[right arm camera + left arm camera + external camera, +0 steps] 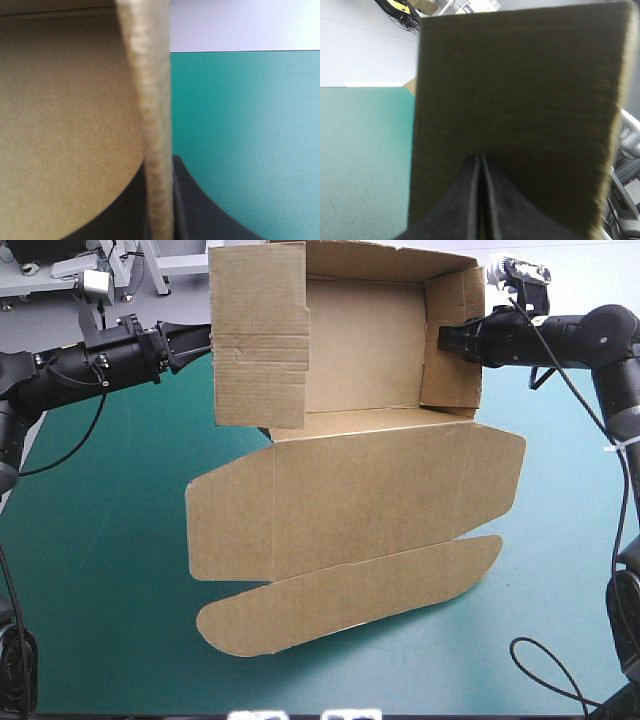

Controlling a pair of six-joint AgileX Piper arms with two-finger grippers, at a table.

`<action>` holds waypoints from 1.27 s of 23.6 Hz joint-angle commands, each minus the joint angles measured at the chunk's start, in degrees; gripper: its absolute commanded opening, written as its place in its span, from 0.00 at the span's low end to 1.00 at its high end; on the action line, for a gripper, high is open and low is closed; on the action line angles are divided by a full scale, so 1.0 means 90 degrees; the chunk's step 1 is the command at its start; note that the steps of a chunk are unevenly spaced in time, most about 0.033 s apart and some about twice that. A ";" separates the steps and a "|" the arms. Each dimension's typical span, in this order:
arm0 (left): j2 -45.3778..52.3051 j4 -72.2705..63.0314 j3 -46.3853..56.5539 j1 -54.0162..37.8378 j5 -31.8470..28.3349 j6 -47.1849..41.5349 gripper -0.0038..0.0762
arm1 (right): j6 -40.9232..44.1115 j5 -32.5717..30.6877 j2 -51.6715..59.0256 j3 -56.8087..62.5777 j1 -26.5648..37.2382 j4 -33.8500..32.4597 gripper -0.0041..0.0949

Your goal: Fold the box

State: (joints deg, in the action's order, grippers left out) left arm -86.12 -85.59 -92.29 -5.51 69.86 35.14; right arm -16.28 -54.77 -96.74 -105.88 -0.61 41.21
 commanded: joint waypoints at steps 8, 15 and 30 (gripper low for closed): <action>0.0315 -0.0325 -0.0222 0.0109 0.0456 -0.0297 0.04 | 0.0098 0.0521 0.0122 -0.0176 -0.0010 0.0425 0.03; 0.0315 0.0288 -0.0222 0.0577 0.0446 -0.0285 0.04 | 0.0098 0.0575 0.0122 -0.0176 -0.0010 0.0410 0.03; 0.0315 0.0364 -0.0211 0.0664 0.0448 -0.0236 0.21 | 0.0042 0.0545 0.0008 -0.0176 -0.0017 0.0319 0.03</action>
State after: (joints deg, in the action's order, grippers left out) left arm -85.60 -78.45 -92.36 -0.07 70.56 32.82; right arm -16.50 -52.68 -98.95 -105.71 -0.61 40.78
